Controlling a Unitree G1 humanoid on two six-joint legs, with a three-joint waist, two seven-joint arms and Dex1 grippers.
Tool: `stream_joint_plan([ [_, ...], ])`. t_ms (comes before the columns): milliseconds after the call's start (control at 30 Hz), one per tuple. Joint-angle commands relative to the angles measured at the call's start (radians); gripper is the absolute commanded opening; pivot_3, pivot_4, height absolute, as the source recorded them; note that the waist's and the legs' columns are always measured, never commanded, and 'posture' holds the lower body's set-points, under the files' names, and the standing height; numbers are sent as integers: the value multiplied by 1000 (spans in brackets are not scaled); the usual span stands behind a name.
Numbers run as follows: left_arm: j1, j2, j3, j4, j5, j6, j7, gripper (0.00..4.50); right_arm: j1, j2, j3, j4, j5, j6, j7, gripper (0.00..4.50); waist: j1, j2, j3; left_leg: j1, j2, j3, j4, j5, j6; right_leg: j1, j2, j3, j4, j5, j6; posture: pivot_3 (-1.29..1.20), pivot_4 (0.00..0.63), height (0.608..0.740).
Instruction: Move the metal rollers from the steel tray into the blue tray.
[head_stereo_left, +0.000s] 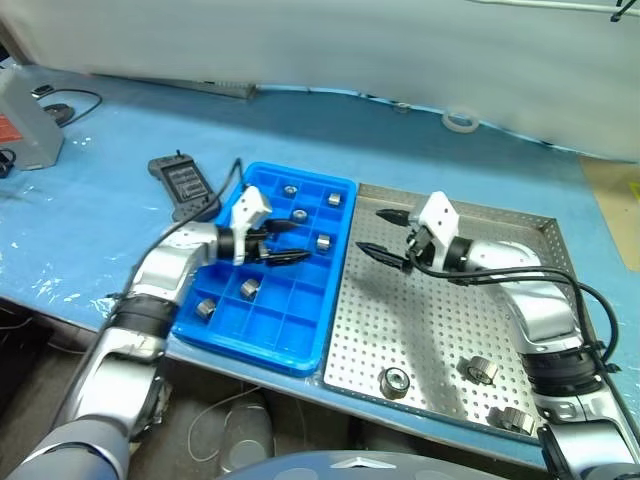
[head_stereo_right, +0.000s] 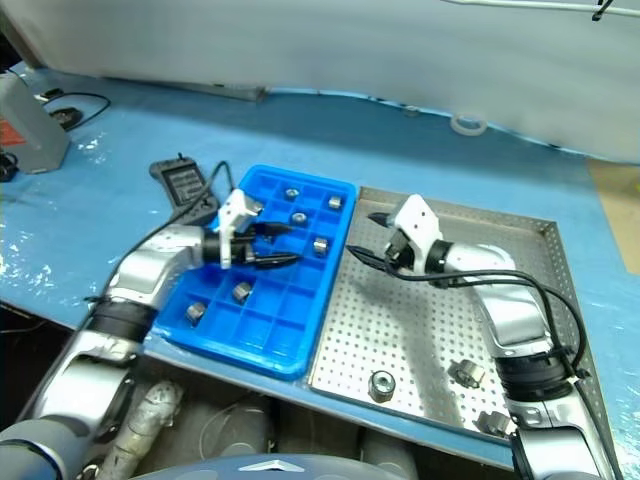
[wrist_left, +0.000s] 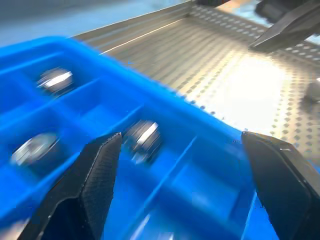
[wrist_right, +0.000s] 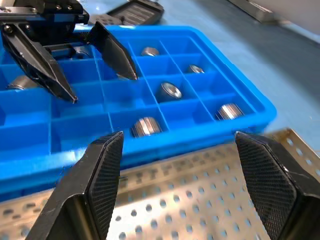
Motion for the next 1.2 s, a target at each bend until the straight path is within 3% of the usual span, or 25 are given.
stream_joint_plan([
  [33,-103,-100,-39,135,40,-111,-31,4045,74,-25,-84,-144,33,56,-52,3698,-12,0,0,0,0,1,0,0,0,0,0,1,0,0,0,-279,150,740],
  [333,-291,-416,-76,529,129,-330,-108,4045,426,-26,-376,-475,69,218,-200,3698,-100,2,-4,2,1,9,3,-7,13,0,-2,9,-7,0,0,-585,150,740],
  [500,-313,-519,-89,653,187,-416,-126,4045,633,31,-548,-655,108,293,-247,3698,-169,7,-8,3,1,10,4,-11,19,1,-3,12,-14,0,0,-693,150,740],
  [667,-301,-558,-83,682,205,-448,-154,4045,785,84,-608,-759,151,300,-296,3698,-249,9,-10,2,1,10,7,-17,19,1,-3,14,-16,0,1,-778,150,740],
  [767,-306,-538,-34,640,158,-417,-190,4045,880,79,-615,-764,194,237,-330,3698,-297,10,-10,0,-2,9,9,-18,21,2,-4,13,-20,-2,3,-796,150,740],
  [900,-239,-442,35,386,38,-281,-272,4045,1011,59,-635,-764,267,154,-355,3698,-358,12,-11,-3,-14,9,10,-22,28,2,-16,8,-21,-4,7,-801,150,740],
  [1033,-13,-218,12,-120,-81,93,-308,4045,1134,17,-643,-764,303,102,-345,3698,-436,16,-13,-6,-14,8,12,-27,32,4,-18,4,-27,-1,2,-781,150,740],
  [1067,26,-183,-1,-200,-99,150,-298,4045,1156,11,-646,-764,312,86,-349,3698,-452,16,-13,-6,-12,7,11,-29,29,7,-18,-3,-31,-2,3,-769,150,740],
  [1133,207,-6,-77,-439,-39,171,-300,4045,1164,-24,-679,-764,348,97,-331,3698,-470,16,-13,-3,-10,4,11,-30,28,9,-18,-7,-34,-5,9,-721,150,740],
  [1200,307,106,-83,-609,-63,243,-273,4045,1166,-52,-706,-764,371,117,-310,3698,-477,16,-11,-4,-11,3,11,-32,26,13,-18,-7,-36,-6,10,-670,150,740],
])
